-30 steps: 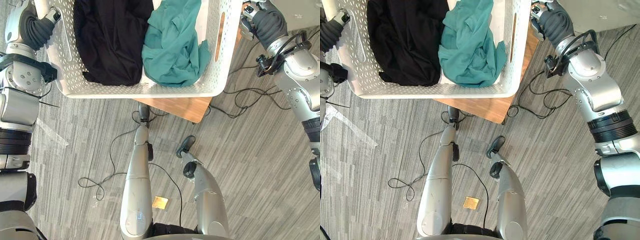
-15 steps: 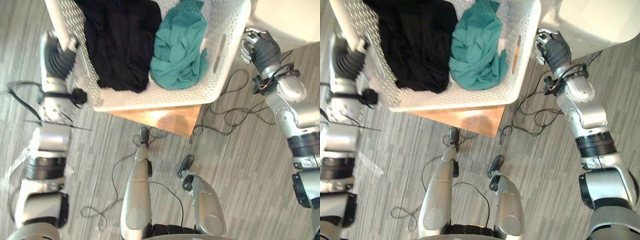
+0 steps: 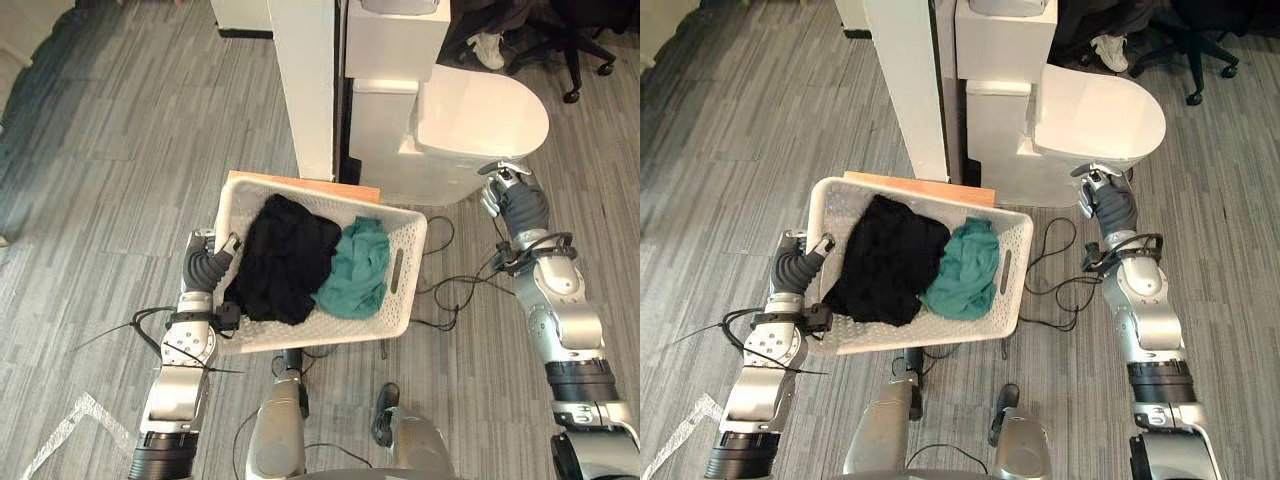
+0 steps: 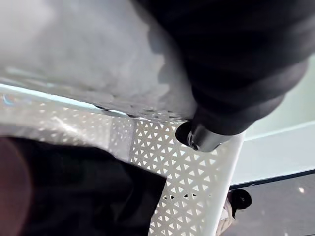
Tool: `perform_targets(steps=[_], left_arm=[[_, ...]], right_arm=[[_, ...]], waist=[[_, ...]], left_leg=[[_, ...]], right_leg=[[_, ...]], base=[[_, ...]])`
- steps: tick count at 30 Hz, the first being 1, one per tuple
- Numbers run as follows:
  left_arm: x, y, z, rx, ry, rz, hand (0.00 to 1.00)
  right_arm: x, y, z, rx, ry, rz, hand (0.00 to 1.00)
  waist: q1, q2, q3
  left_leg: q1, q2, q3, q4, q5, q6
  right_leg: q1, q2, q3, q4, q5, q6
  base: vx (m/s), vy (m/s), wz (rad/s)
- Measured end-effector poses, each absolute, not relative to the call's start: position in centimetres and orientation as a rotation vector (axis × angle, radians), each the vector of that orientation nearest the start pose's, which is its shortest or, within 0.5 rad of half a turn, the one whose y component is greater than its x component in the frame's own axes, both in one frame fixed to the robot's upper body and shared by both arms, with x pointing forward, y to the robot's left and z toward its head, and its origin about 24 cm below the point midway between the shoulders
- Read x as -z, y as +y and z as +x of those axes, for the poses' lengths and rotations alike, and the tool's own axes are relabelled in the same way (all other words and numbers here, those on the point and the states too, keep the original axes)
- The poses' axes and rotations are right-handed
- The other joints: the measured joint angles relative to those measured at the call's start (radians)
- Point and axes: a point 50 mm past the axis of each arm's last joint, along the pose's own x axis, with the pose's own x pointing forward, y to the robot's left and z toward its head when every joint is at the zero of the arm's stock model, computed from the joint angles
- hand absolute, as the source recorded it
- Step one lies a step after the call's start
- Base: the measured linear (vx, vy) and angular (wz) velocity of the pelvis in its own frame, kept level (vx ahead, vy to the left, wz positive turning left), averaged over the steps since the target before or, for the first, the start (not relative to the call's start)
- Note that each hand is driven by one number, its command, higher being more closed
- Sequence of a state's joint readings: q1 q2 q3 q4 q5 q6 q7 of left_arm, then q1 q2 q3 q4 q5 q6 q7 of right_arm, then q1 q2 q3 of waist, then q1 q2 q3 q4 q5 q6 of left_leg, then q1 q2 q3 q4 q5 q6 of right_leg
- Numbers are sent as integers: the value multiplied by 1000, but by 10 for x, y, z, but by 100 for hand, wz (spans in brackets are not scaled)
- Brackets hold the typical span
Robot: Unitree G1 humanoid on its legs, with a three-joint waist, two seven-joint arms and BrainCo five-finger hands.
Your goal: Pick up the laundry basket with both hands and put the clothes into the washing machine.
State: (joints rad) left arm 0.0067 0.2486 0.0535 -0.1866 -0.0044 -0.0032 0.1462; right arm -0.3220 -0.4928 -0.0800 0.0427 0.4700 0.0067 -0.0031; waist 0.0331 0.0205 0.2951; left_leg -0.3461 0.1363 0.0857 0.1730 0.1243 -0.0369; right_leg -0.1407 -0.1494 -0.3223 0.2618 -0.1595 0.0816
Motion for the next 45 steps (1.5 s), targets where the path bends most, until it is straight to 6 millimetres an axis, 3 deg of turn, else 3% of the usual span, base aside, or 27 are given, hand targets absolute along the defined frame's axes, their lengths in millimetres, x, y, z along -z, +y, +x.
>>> perform_targets(steps=[4,9,17,18,29,37,42,45], left_arm=[[-93,200,247,-125,-199,235,100],[-107,197,244,-120,-260,231,100],[-105,199,242,-129,-251,247,100],[-104,199,242,-130,-246,246,100],[-95,203,236,-153,-200,239,100],[-95,203,237,-159,-197,231,100],[-98,201,238,-154,-210,229,100],[-98,200,239,-150,-213,228,100]], right_arm=[[-136,-234,300,5,-255,28,100],[-131,-231,299,-16,-241,44,100],[-120,-231,294,-11,-206,52,100],[-119,-231,294,-11,-203,52,0],[-79,-236,281,10,-24,-29,0],[-9,-231,255,81,235,60,0],[8,-225,251,88,299,88,0],[17,-222,258,85,346,80,0]], waist=[[-1,-3,-44],[-11,-4,-59],[-17,-12,-90],[-17,-12,-90],[-17,-16,-119],[-15,-15,-122],[-14,-15,-122],[-10,-15,-122]], left_leg=[[12,1,-3,-18,-1,-1],[32,-6,-3,-35,0,-1],[54,-18,-3,-71,4,-1],[63,-19,-3,-78,4,-2],[83,-35,-32,-145,40,-6],[77,-49,-77,-175,61,-5],[71,-52,-88,-175,62,-7],[66,-51,-90,-173,62,-7]], right_leg=[[16,8,-4,-31,11,-1],[49,9,-4,-74,31,5],[74,7,-4,-116,47,9],[81,7,-4,-119,47,9],[88,2,-28,-127,47,9],[87,0,-61,-125,47,9],[83,-1,-63,-120,47,9],[71,-1,-63,-115,47,9]], base=[[0,0,0],[26,5,0],[40,9,-1],[0,0,0],[-5,2,7],[-37,-1,12],[-32,4,5],[-39,-7,-1]])
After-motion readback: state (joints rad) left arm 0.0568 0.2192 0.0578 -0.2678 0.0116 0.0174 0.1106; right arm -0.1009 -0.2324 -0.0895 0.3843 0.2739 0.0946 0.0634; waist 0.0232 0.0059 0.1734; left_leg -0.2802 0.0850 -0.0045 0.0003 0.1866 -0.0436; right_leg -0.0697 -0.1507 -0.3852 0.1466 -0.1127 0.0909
